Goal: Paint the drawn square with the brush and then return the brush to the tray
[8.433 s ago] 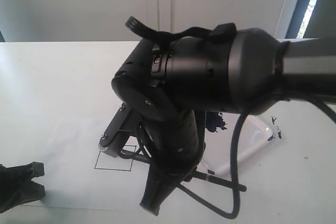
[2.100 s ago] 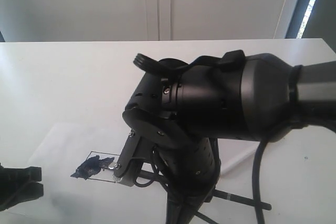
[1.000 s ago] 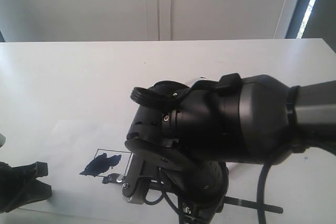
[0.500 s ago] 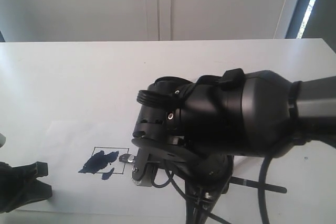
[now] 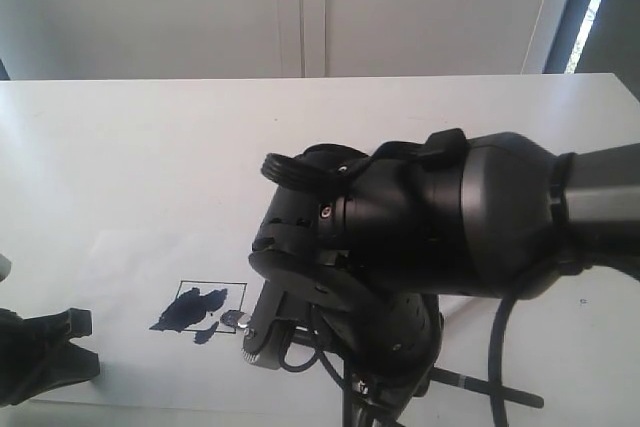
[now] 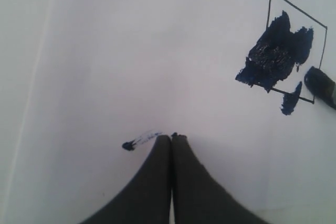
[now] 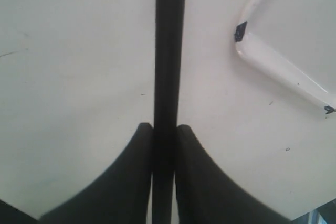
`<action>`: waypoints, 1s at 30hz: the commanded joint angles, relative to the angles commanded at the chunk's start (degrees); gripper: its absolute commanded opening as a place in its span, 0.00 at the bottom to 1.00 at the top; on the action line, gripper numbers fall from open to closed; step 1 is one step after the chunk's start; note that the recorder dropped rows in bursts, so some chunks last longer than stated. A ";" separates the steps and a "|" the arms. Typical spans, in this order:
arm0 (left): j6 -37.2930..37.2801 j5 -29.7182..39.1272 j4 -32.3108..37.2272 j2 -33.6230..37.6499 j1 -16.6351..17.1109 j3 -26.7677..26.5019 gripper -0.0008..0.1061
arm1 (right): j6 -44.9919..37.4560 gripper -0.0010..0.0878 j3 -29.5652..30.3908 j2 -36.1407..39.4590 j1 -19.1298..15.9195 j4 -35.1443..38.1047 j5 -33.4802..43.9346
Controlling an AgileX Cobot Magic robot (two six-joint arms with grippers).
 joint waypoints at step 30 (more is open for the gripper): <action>-0.09 -1.20 2.48 0.00 0.00 0.00 0.01 | 5.45 0.01 -7.47 7.92 0.63 -13.19 -0.12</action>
